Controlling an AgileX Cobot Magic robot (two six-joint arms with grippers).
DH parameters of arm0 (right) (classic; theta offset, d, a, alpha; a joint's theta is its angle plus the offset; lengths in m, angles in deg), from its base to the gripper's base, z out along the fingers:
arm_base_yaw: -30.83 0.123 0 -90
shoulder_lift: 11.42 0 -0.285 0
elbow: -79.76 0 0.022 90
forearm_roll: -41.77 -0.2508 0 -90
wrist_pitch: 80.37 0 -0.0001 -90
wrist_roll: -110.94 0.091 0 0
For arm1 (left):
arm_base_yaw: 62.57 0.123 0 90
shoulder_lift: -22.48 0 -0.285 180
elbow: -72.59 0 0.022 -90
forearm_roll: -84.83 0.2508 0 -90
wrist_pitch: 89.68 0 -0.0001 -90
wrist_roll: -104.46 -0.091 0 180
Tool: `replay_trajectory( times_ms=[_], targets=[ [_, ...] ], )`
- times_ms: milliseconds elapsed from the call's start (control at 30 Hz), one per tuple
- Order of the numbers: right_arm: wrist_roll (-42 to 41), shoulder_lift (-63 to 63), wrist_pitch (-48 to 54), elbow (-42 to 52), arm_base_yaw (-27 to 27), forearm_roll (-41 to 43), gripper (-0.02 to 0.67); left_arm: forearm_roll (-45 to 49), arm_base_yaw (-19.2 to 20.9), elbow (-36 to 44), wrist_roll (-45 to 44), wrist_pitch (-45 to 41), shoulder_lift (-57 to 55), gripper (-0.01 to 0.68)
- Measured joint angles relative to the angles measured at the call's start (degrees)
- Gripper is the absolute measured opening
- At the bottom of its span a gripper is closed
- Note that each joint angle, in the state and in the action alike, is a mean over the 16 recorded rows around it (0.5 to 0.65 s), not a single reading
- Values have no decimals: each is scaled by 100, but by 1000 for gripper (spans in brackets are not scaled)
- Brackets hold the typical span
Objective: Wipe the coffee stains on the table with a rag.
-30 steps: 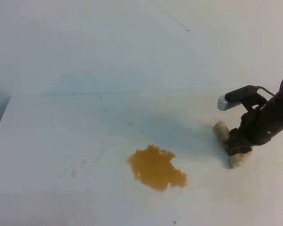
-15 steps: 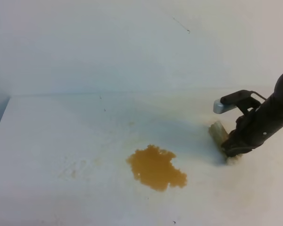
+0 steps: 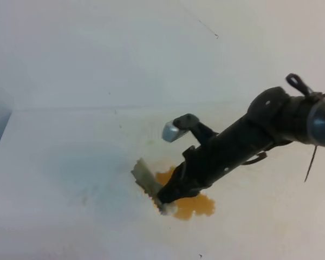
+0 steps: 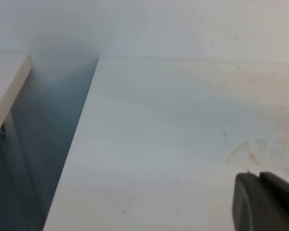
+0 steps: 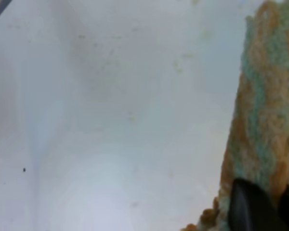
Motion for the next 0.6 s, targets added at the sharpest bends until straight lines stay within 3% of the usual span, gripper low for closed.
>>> replay_trajectory(
  times_ms=[300,600],
  targets=[
    [256,635,-465,-309,636,-218,38,0,0,0,0,0,0,-4],
    [1227,1091,-685,-957,347,479,38,0,0,0,0,0,0,-3]
  ],
)
